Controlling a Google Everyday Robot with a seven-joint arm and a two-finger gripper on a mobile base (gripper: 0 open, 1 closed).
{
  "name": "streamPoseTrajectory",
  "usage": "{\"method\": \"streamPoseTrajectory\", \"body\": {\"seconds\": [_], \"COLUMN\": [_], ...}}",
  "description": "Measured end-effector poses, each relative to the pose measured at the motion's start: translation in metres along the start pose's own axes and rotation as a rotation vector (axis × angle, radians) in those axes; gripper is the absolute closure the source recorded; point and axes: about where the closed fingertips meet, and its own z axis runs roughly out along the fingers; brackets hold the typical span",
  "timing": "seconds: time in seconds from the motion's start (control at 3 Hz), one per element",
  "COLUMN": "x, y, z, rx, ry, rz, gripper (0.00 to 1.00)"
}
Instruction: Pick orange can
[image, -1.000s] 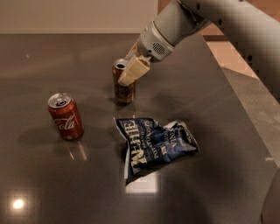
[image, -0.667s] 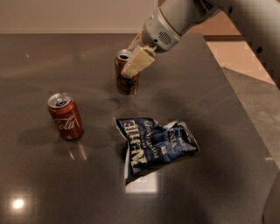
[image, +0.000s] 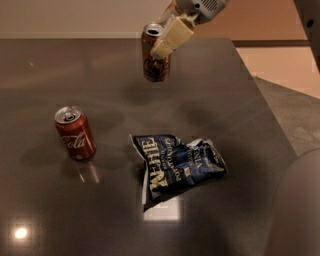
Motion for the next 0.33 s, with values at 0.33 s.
{"method": "streamPoseTrajectory", "body": {"seconds": [0.33], "x": [-0.0031], "y": [-0.0040], "z": [0.0006], "rx": [0.013], "ry": [-0.009], "rz": [-0.002], "gripper": [1.00]}}
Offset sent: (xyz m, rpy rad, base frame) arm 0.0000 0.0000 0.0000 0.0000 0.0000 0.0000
